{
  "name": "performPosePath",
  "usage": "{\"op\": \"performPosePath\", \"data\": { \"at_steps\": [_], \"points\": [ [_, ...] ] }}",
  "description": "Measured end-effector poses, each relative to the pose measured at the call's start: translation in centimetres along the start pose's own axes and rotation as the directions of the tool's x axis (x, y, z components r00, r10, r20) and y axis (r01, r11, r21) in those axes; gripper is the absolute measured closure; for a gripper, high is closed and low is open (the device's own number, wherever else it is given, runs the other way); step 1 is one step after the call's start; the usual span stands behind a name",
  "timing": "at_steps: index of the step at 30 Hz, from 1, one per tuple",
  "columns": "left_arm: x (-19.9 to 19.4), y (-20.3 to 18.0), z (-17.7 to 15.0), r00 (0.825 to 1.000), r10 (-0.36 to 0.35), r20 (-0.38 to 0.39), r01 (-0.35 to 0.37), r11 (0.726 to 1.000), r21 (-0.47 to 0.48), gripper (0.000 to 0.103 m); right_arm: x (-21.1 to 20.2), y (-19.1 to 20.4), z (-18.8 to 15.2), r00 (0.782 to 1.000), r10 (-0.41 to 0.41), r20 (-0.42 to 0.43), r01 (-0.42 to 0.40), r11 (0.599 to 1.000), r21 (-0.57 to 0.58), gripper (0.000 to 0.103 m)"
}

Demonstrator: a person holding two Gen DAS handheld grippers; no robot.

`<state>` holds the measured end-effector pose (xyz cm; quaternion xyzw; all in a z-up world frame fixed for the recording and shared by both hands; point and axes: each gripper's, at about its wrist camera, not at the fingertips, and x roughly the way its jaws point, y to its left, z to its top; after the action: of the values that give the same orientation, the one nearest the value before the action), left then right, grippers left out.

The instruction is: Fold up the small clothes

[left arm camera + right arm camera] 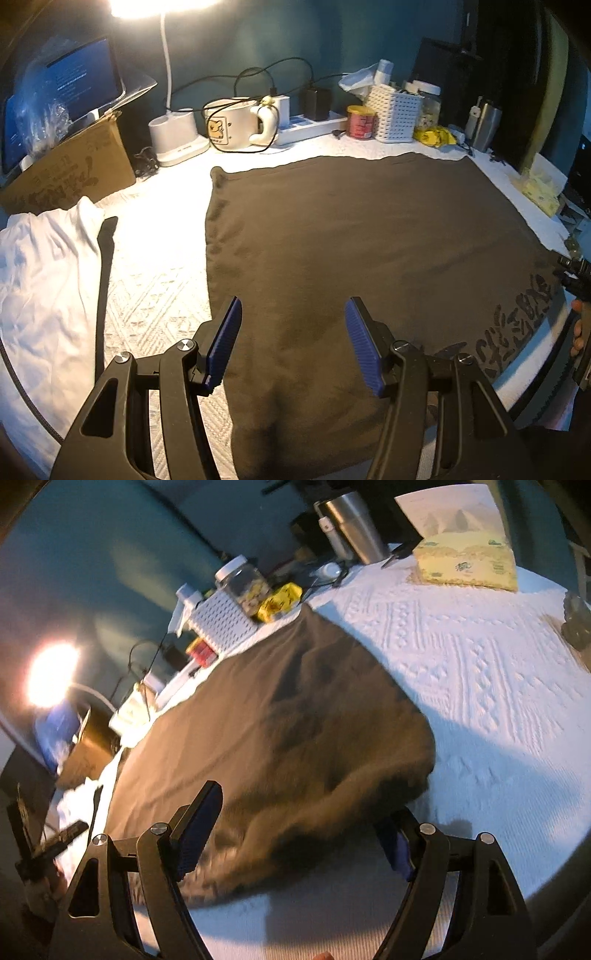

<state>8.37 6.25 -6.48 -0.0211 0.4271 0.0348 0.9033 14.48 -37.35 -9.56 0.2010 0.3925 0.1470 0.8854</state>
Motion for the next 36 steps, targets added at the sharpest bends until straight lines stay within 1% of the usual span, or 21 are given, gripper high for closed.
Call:
{"op": "performPosePath", "data": {
  "at_steps": [4, 7, 11, 12, 13, 14, 15, 16, 19, 23, 25, 29, 33, 35, 36],
  "points": [
    [0.4, 0.3, 0.3, 1.0, 0.016, -0.011, -0.016, 1.0, -0.006, 0.045, 1.1, 0.1, 0.9, 1.0, -0.012, 0.025, 0.012, 1.0, 0.001, 0.021],
    [0.6, 0.5, 0.5, 1.0, 0.027, -0.014, -0.028, 1.0, -0.012, 0.045, 1.9, 0.2, 1.5, 0.999, 0.005, 0.039, -0.005, 1.0, 0.014, 0.021],
    [0.9, 0.7, 0.7, 0.999, 0.033, -0.017, -0.034, 0.999, -0.019, 0.045, 3.1, 1.0, 1.9, 0.999, 0.023, 0.031, -0.022, 1.0, -0.02, 0.022],
    [1.0, 0.8, 0.7, 0.999, 0.036, -0.021, -0.036, 0.999, -0.021, 0.045, 3.4, 1.3, 2.0, 0.999, 0.024, 0.025, -0.023, 0.999, -0.036, 0.023],
    [1.2, 1.0, 0.8, 0.999, 0.038, -0.024, -0.039, 0.999, -0.025, 0.045, 3.7, 1.5, 2.0, 1.0, 0.014, 0.015, -0.013, 0.999, -0.052, 0.033],
    [1.3, 1.0, 0.8, 0.999, 0.039, -0.026, -0.039, 0.999, -0.028, 0.045, 4.0, 1.8, 2.0, 1.0, -0.019, 0.009, 0.02, 0.997, -0.07, 0.053],
    [1.5, 1.2, 0.8, 0.999, 0.038, -0.029, -0.039, 0.999, -0.033, 0.045, 4.3, 1.9, 2.0, 0.999, -0.044, 0.0, 0.044, 0.996, -0.082, 0.064],
    [1.7, 1.4, 0.8, 0.999, 0.037, -0.032, -0.039, 0.998, -0.04, 0.045, 4.5, 2.2, 2.0, 0.999, -0.052, -0.005, 0.051, 0.994, -0.097, 0.071],
    [2.2, 1.8, 0.9, 0.999, 0.03, -0.036, -0.032, 0.998, -0.057, 0.045, 4.9, 2.9, 2.0, 0.998, -0.064, -0.027, 0.059, 0.987, -0.153, 0.085],
    [3.0, 2.1, 1.1, 0.999, 0.011, -0.041, -0.014, 0.998, -0.06, 0.045, 4.9, 4.1, 1.8, 0.994, -0.111, -0.005, 0.107, 0.969, -0.222, 0.09],
    [3.5, 2.4, 1.1, 0.999, 0.005, -0.045, -0.008, 0.998, -0.063, 0.045, 4.9, 4.8, 1.7, 0.991, -0.135, 0.005, 0.131, 0.957, -0.26, 0.091],
    [3.9, 3.2, 1.2, 0.999, -0.008, -0.042, 0.005, 0.997, -0.074, 0.045, 5.0, 5.3, 2.1, 0.992, -0.122, -0.004, 0.118, 0.96, -0.252, 0.092],
    [4.1, 4.2, 1.3, 0.999, -0.015, -0.031, 0.013, 0.996, -0.088, 0.045, 4.9, 6.3, 2.8, 0.996, -0.085, -0.012, 0.08, 0.967, -0.241, 0.092],
    [4.2, 4.7, 1.3, 1.0, -0.019, -0.025, 0.016, 0.995, -0.098, 0.045, 4.9, 7.5, 3.0, 0.997, -0.083, -0.008, 0.078, 0.961, -0.264, 0.092],
    [4.2, 5.0, 1.4, 1.0, -0.022, -0.021, 0.02, 0.994, -0.103, 0.045, 4.9, 8.4, 3.0, 0.995, -0.096, 0.0, 0.092, 0.951, -0.296, 0.092]
  ]
}}
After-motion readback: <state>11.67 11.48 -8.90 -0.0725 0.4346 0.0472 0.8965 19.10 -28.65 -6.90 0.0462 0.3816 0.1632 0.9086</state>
